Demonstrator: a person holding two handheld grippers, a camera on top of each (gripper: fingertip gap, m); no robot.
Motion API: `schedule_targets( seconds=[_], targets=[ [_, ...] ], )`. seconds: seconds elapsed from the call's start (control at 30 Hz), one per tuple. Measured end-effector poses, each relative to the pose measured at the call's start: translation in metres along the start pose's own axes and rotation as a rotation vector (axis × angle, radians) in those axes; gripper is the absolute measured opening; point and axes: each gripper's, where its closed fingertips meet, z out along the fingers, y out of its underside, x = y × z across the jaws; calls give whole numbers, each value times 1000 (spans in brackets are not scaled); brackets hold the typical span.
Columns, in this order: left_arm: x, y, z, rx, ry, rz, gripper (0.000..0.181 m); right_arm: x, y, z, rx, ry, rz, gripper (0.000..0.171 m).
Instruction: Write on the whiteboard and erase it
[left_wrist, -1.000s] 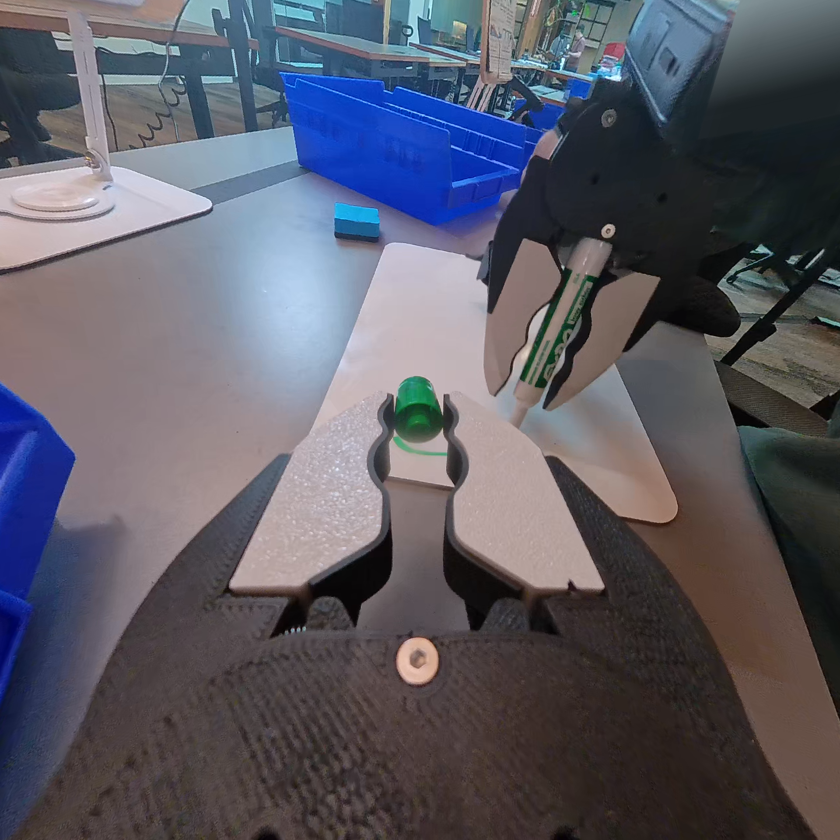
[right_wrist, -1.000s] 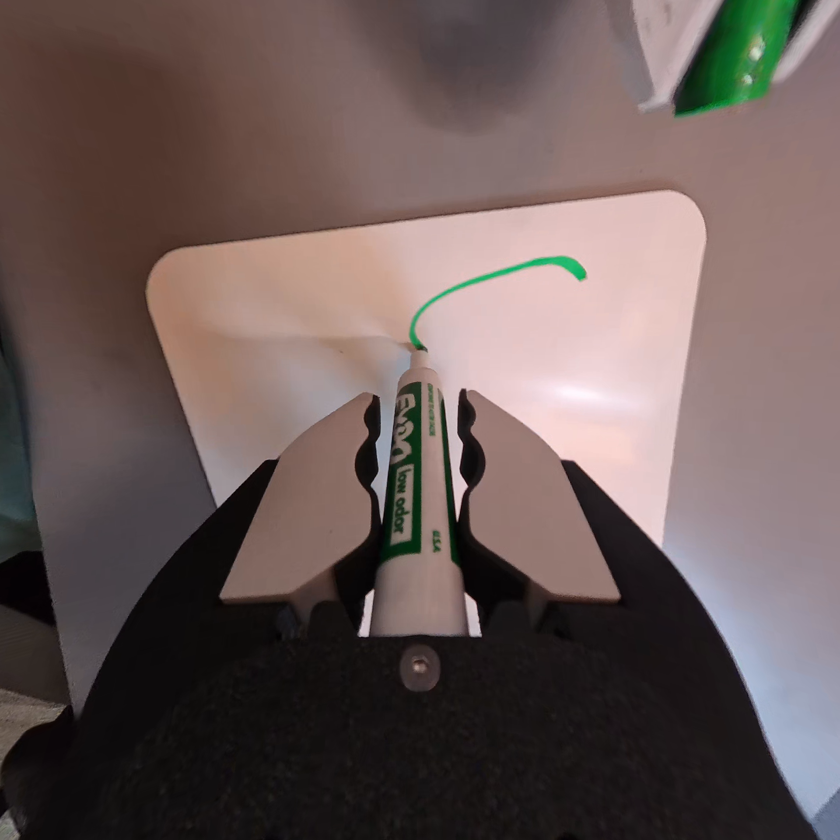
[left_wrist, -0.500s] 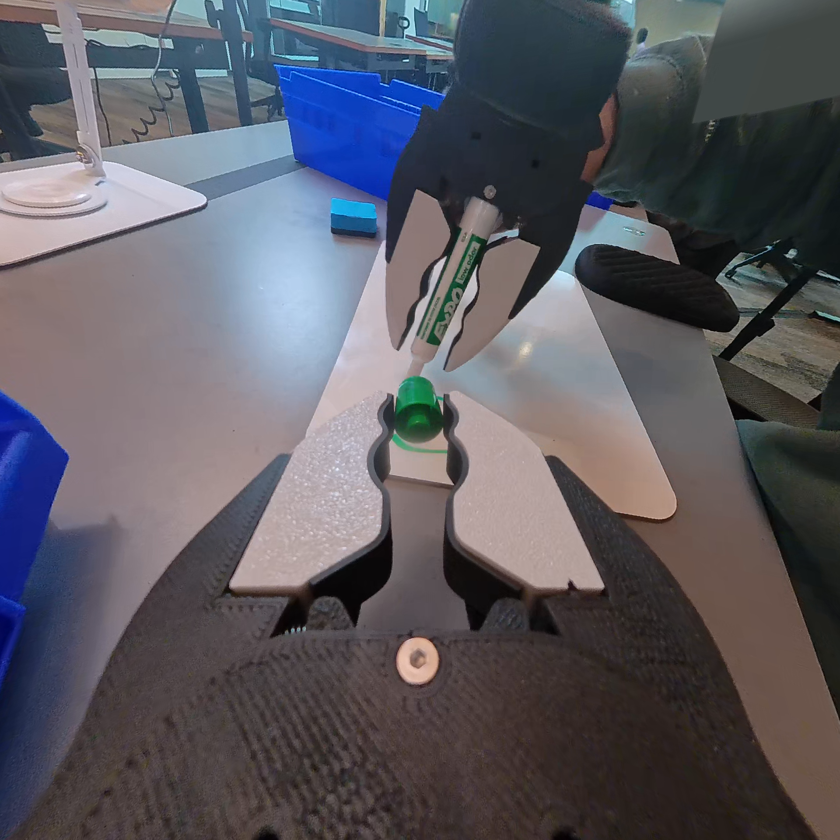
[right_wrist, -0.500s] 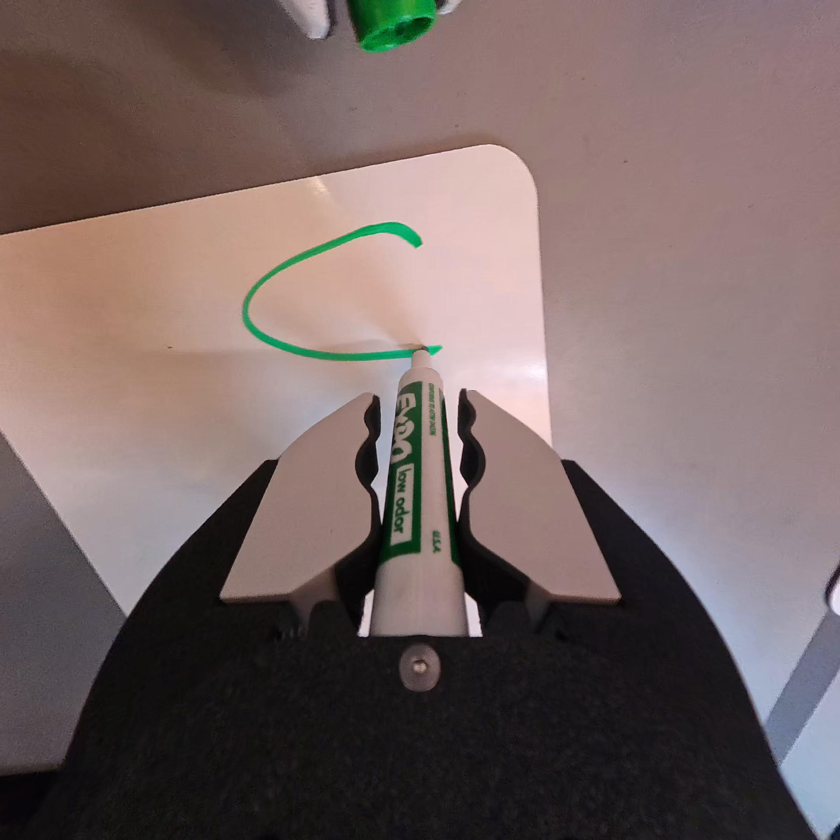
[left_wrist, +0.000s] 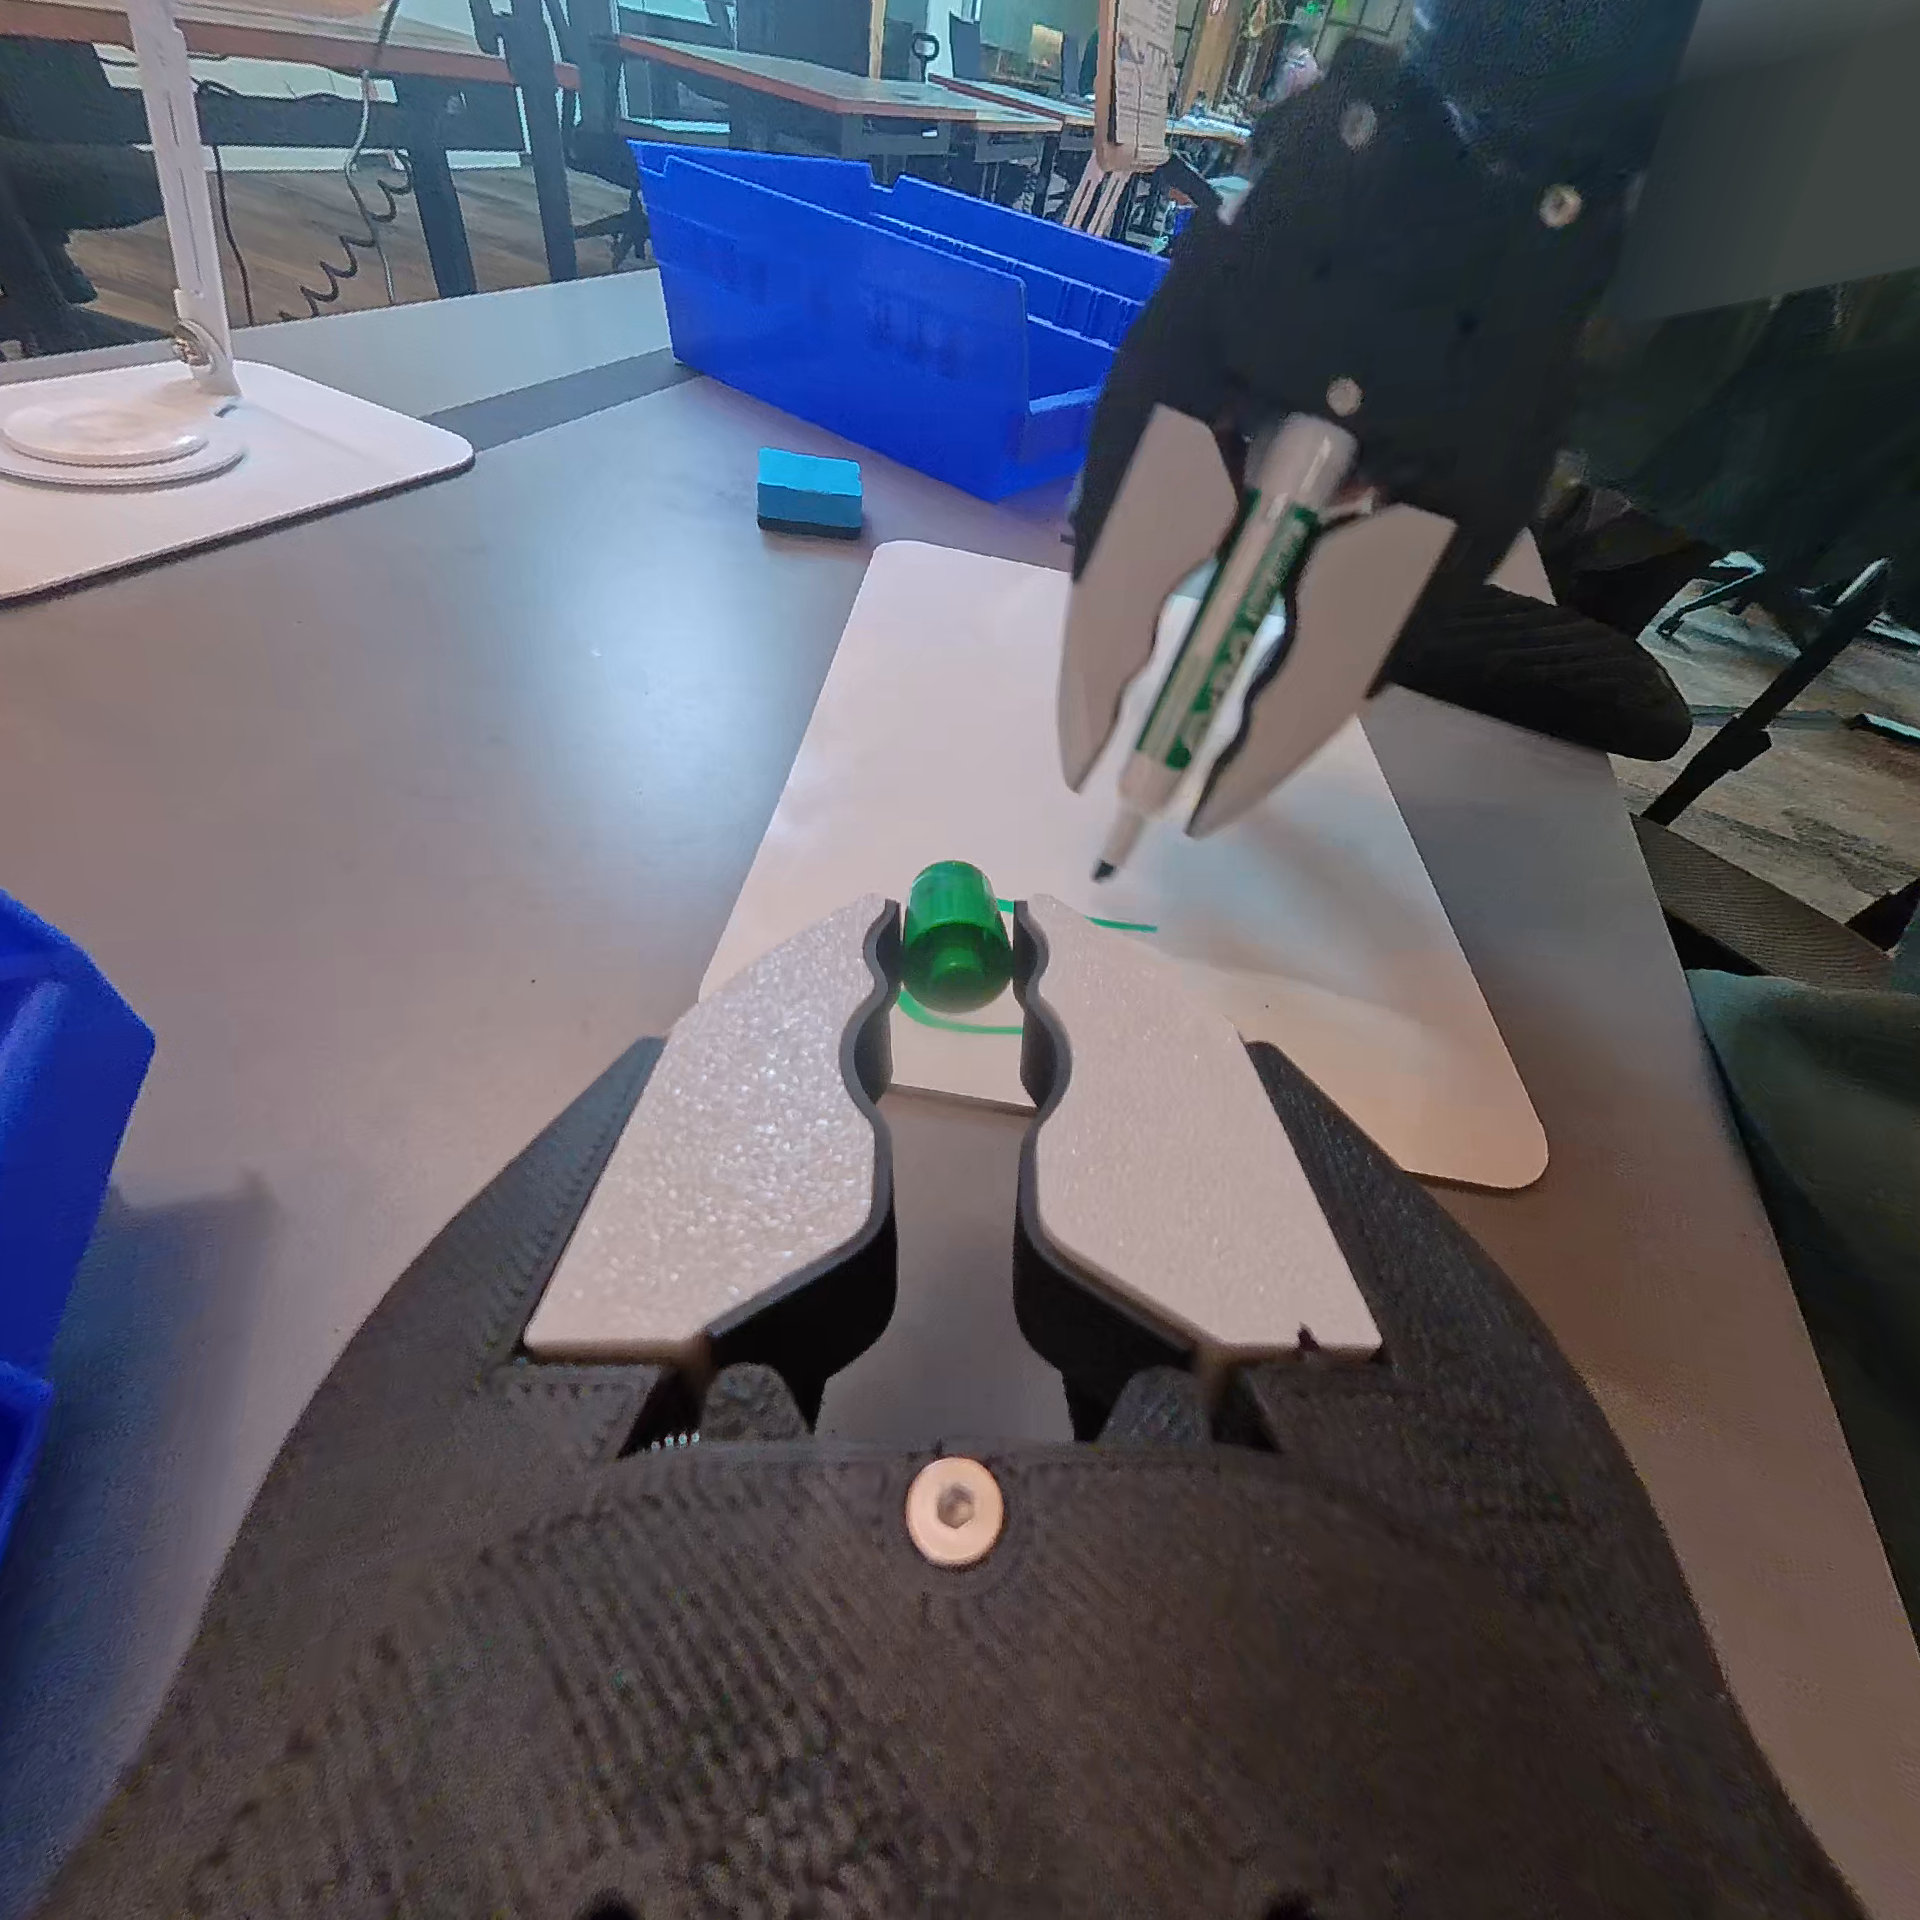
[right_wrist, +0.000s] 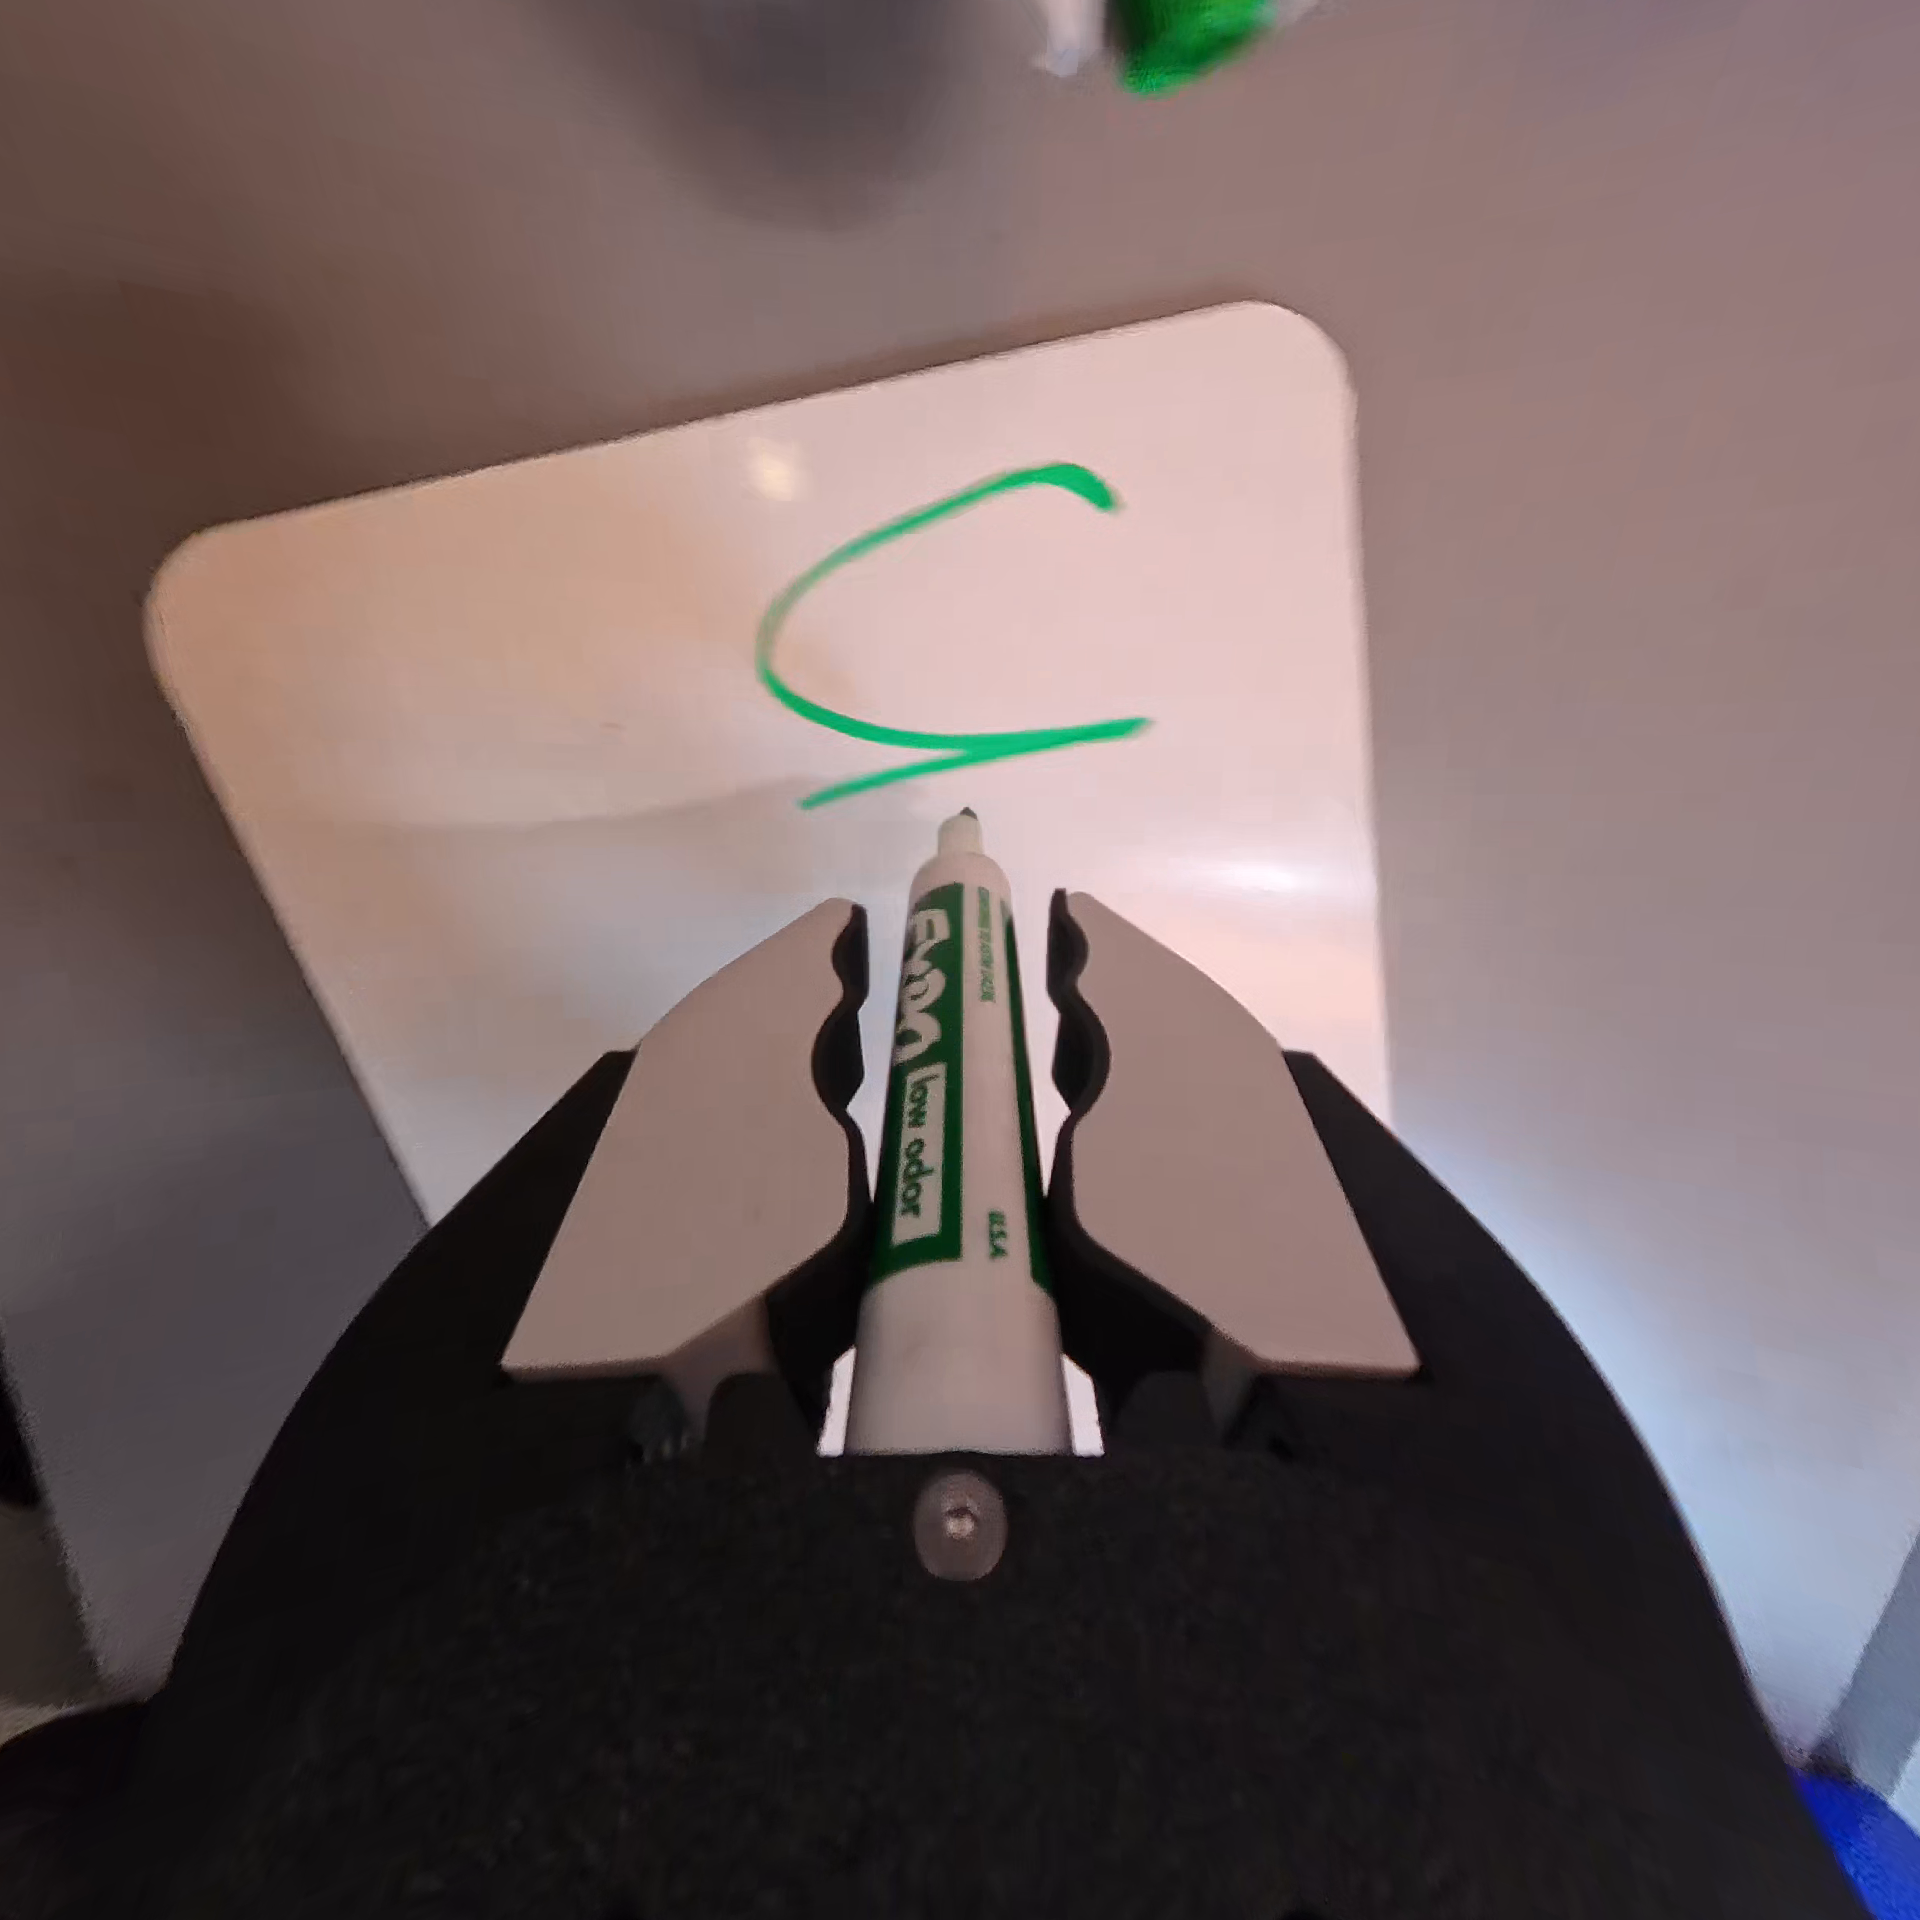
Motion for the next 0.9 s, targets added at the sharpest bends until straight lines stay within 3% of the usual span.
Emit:
schedule_targets(
  seconds=[0.2,0.9],
  targets=[
    [0,-1,0,1,-1,7,20,35,22,-1,20,71,103,34],
    [0,1,0,-3,6,0,20,43,8,13,40,65,80,34]
  ],
)
